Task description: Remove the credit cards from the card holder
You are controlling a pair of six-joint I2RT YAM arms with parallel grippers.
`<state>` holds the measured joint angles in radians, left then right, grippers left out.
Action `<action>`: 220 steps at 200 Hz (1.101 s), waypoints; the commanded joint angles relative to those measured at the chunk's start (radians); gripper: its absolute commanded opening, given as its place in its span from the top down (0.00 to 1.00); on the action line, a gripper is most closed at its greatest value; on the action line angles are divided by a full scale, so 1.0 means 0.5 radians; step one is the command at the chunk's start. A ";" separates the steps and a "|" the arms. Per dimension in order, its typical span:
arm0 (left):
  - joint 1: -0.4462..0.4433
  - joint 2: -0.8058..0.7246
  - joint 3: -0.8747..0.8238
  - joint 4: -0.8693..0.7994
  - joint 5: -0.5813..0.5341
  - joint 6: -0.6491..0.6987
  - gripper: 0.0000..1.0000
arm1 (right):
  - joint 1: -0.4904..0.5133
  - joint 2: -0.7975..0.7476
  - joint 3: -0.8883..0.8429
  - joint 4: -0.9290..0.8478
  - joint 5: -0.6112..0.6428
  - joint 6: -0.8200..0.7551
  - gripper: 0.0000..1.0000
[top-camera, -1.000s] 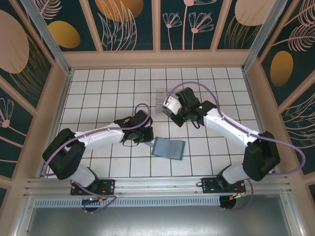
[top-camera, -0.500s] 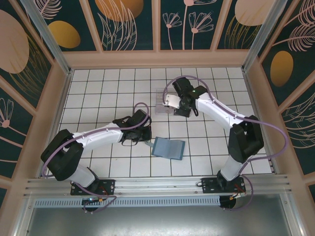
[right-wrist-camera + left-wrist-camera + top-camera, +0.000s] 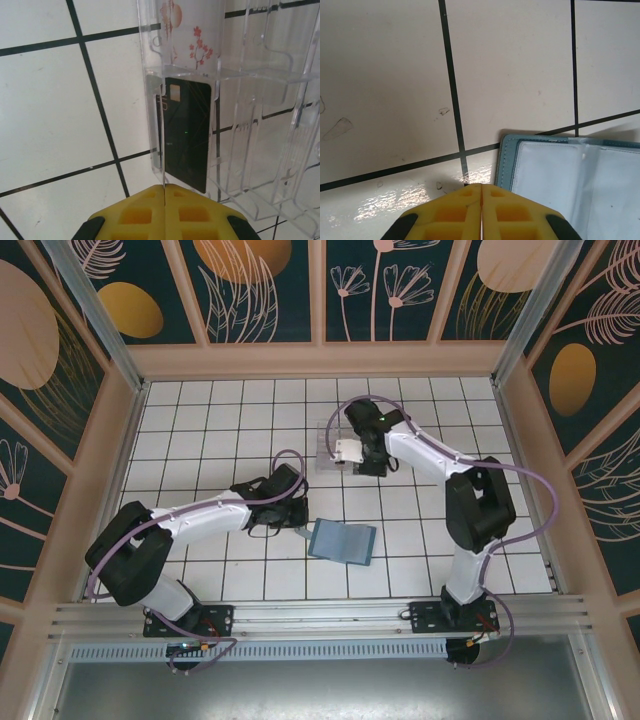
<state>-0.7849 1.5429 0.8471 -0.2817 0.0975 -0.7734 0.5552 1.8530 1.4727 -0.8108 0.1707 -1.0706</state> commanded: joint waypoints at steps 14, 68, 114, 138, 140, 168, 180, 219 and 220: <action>0.020 0.003 -0.059 0.064 0.051 0.047 0.91 | -0.006 0.085 0.143 -0.080 0.063 -0.093 1.00; 0.034 0.001 -0.098 0.103 0.074 0.057 0.91 | -0.005 0.160 0.220 -0.130 0.094 -0.106 1.00; 0.042 -0.008 -0.120 0.117 0.083 0.059 0.91 | -0.006 0.176 0.203 -0.155 0.083 -0.092 1.00; 0.045 0.000 -0.115 0.121 0.096 0.068 0.92 | -0.064 0.171 0.190 -0.152 0.073 -0.083 1.00; 0.045 0.001 -0.117 0.122 0.096 0.069 0.92 | -0.064 0.170 0.188 -0.155 0.070 -0.083 1.00; 0.046 -0.002 -0.114 0.112 0.094 0.074 0.92 | -0.067 0.155 0.172 -0.164 0.070 -0.071 1.00; 0.049 -0.004 -0.123 0.115 0.094 0.070 0.92 | -0.067 0.140 0.164 -0.161 0.067 -0.068 1.00; 0.050 0.009 -0.111 0.119 0.106 0.070 0.92 | -0.067 0.152 0.144 -0.148 0.043 -0.072 1.00; 0.050 0.009 -0.110 0.119 0.106 0.070 0.92 | -0.067 0.154 0.147 -0.147 0.041 -0.070 1.00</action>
<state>-0.7673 1.5429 0.7963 -0.2348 0.1337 -0.7586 0.5232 1.9217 1.5528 -0.8577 0.1932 -1.1023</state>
